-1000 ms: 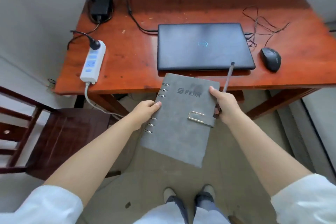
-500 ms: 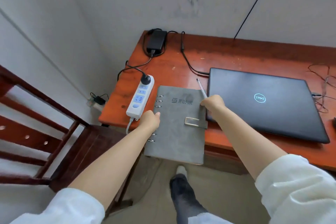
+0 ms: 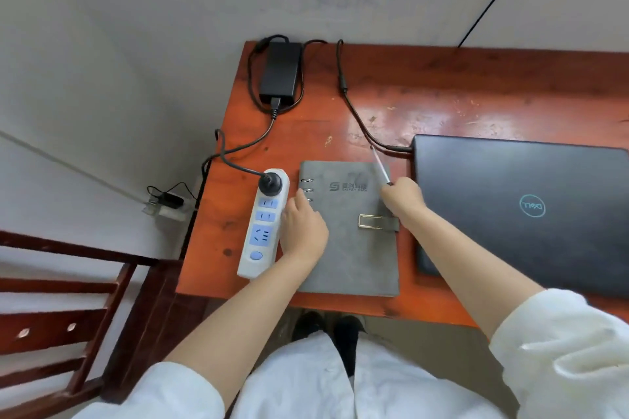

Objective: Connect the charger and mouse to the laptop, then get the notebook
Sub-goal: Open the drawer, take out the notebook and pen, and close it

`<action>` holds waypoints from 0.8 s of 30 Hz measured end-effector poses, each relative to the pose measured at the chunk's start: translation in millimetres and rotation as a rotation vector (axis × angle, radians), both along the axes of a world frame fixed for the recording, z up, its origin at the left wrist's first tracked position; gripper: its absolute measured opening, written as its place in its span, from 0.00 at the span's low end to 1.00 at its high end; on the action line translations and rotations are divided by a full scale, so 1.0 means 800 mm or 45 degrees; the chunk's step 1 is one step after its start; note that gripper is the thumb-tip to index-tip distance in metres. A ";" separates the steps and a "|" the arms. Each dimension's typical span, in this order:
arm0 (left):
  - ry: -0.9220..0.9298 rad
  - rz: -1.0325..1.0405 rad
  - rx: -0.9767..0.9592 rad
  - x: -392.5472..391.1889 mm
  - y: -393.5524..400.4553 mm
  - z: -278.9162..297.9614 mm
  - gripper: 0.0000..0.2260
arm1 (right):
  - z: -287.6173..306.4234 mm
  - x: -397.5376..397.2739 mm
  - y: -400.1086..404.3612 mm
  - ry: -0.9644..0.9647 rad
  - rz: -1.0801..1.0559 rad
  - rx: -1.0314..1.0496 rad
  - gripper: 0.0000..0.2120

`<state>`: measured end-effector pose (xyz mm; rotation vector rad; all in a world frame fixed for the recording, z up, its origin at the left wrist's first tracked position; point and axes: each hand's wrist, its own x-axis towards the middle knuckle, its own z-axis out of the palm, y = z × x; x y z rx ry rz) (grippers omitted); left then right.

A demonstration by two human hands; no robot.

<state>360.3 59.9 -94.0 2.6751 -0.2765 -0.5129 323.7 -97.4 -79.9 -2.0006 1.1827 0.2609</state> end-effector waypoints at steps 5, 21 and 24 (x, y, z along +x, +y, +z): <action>-0.148 -0.577 0.132 -0.016 0.015 -0.016 0.27 | -0.005 -0.042 0.039 0.154 0.149 -0.344 0.22; -0.173 -0.893 0.264 -0.006 0.031 -0.033 0.27 | -0.008 -0.082 0.076 0.363 0.296 -0.366 0.27; -0.176 -0.914 0.268 -0.006 0.030 -0.033 0.27 | 0.013 -0.090 0.072 0.310 0.314 -0.374 0.16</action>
